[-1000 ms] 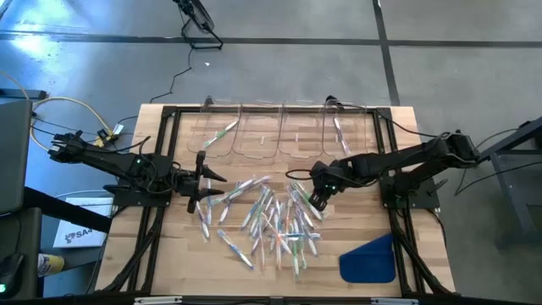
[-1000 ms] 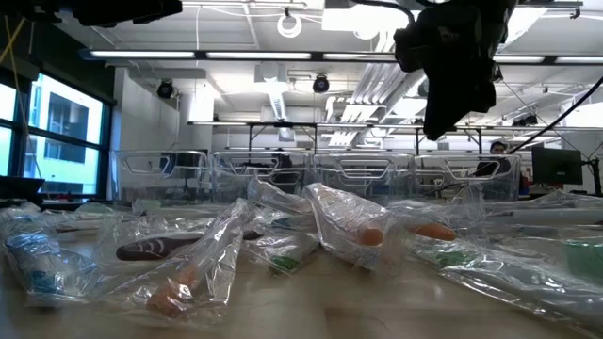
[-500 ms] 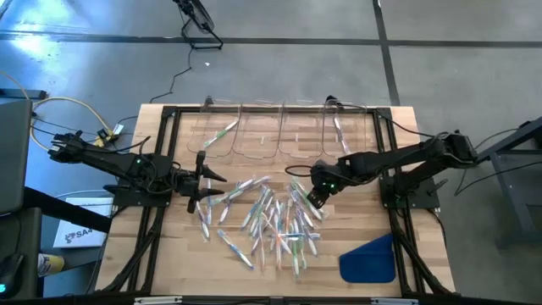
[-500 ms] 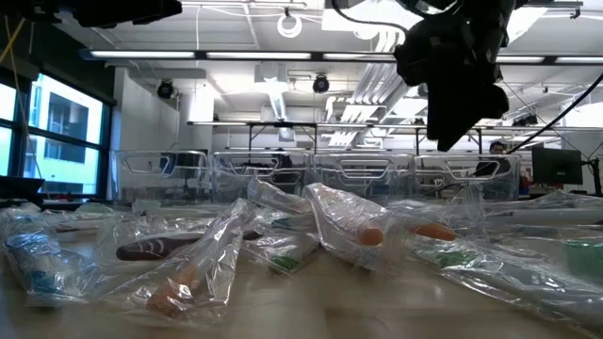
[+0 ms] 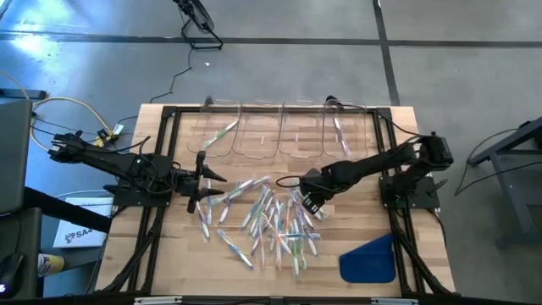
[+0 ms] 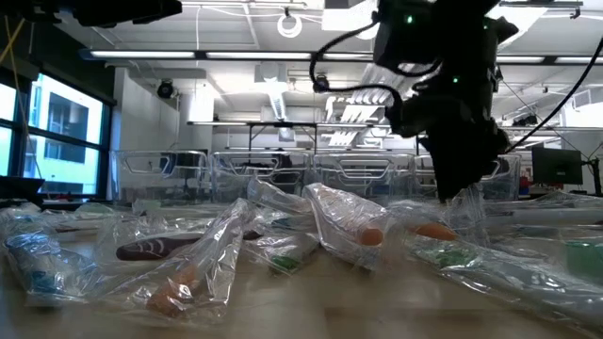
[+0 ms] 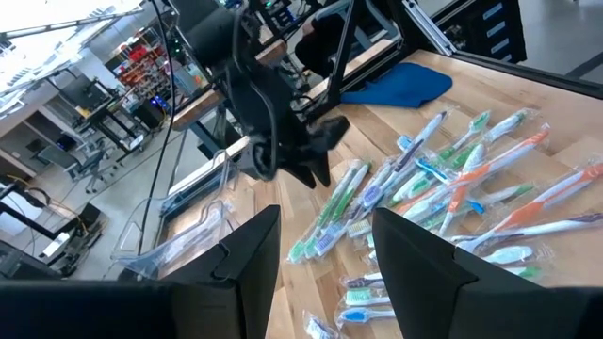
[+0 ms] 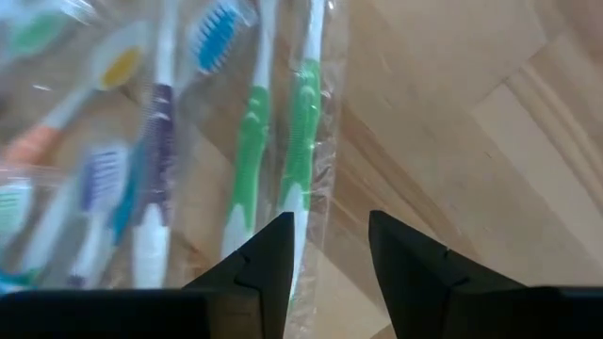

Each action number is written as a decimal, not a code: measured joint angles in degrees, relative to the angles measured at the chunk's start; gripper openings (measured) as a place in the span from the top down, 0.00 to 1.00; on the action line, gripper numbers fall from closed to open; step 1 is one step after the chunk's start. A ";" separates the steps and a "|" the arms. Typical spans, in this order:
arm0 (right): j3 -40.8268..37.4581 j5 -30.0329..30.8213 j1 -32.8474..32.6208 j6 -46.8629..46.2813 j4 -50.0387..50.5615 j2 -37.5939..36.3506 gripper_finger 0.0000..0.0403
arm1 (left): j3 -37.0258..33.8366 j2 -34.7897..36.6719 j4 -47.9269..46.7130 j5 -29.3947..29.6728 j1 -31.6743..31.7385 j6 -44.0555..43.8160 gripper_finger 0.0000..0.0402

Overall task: Pick & Place Toothbrushes
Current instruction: Put the green toothbrush into the left transparent bin

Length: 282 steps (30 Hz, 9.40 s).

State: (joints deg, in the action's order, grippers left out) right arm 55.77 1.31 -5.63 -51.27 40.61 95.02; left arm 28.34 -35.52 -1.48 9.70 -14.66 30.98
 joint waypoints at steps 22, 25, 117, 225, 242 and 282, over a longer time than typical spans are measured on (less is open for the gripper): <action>-0.02 -5.10 -2.64 -4.24 -4.00 2.60 0.71 | 0.00 -0.01 0.00 -0.01 0.00 0.04 0.59; -0.02 -3.07 -2.62 -4.24 -3.50 2.60 0.72 | 0.00 0.02 0.00 -0.01 0.00 0.04 0.59; -0.02 13.94 -2.11 42.47 -32.12 -23.59 0.96 | 16.26 -31.92 42.03 -29.99 26.67 -23.81 0.59; 0.00 12.01 -4.87 28.54 -7.18 -36.89 0.99 | 24.57 -24.57 -16.18 -37.73 65.88 -16.20 0.98; 0.00 10.46 -4.73 28.99 -6.05 -28.00 1.00 | 24.57 -27.06 -35.60 -29.58 72.04 -11.28 0.97; 0.00 8.93 -4.44 28.53 -6.09 -28.04 1.00 | 24.58 -40.03 -30.48 -26.78 72.02 -11.98 0.51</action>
State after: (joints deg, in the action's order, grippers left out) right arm 55.77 10.24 -10.07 -22.74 34.52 66.98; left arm 52.92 -75.55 -31.95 -17.08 57.36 19.01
